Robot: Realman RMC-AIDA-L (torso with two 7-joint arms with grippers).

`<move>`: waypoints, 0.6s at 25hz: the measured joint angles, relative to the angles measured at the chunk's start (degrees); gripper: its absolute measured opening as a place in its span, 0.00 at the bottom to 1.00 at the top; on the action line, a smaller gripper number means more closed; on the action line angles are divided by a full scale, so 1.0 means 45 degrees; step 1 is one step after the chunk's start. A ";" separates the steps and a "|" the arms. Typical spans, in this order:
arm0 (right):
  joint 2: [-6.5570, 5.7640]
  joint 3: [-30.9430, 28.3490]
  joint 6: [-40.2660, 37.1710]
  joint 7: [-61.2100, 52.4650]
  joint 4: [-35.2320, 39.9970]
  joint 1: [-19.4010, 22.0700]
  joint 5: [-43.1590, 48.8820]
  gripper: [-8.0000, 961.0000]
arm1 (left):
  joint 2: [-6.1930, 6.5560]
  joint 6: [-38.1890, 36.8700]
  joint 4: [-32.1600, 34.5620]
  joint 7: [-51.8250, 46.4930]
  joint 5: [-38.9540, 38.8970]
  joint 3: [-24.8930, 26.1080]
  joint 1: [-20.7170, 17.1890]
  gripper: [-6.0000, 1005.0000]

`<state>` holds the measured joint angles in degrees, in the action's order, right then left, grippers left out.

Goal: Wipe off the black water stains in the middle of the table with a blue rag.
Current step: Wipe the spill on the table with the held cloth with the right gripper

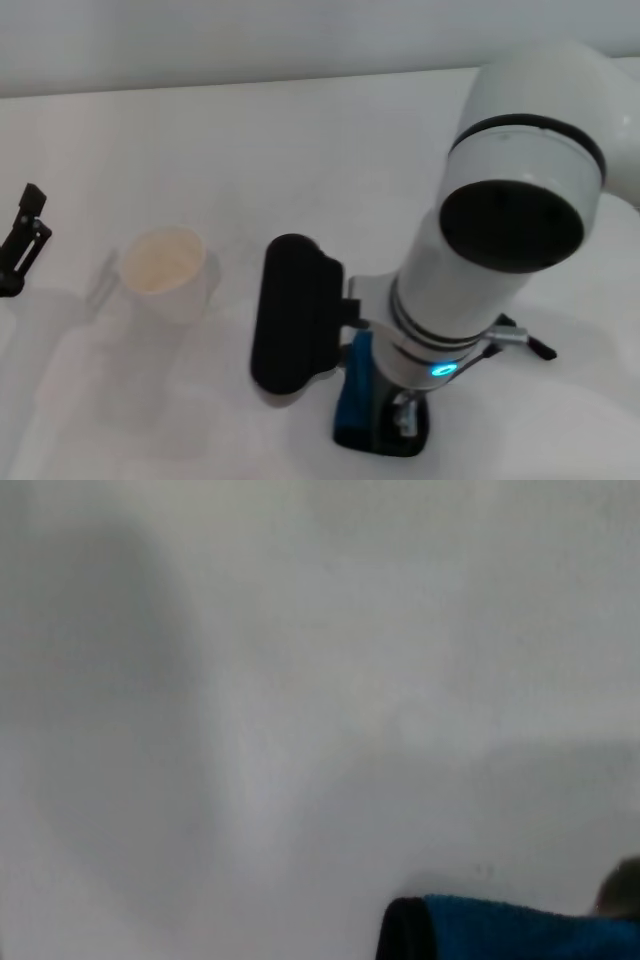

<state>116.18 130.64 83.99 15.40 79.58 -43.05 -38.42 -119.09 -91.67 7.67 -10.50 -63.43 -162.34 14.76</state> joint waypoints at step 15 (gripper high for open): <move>0.0002 0.2225 -0.1730 -0.1140 -0.0304 -0.2128 -0.2258 0.06 | 0.0000 0.0001 0.0034 0.0145 0.0300 -0.0040 -0.0252 0.87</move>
<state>116.19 140.65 76.20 10.27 78.21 -52.63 -48.58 -119.09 -91.66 7.82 -9.85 -62.08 -162.52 13.63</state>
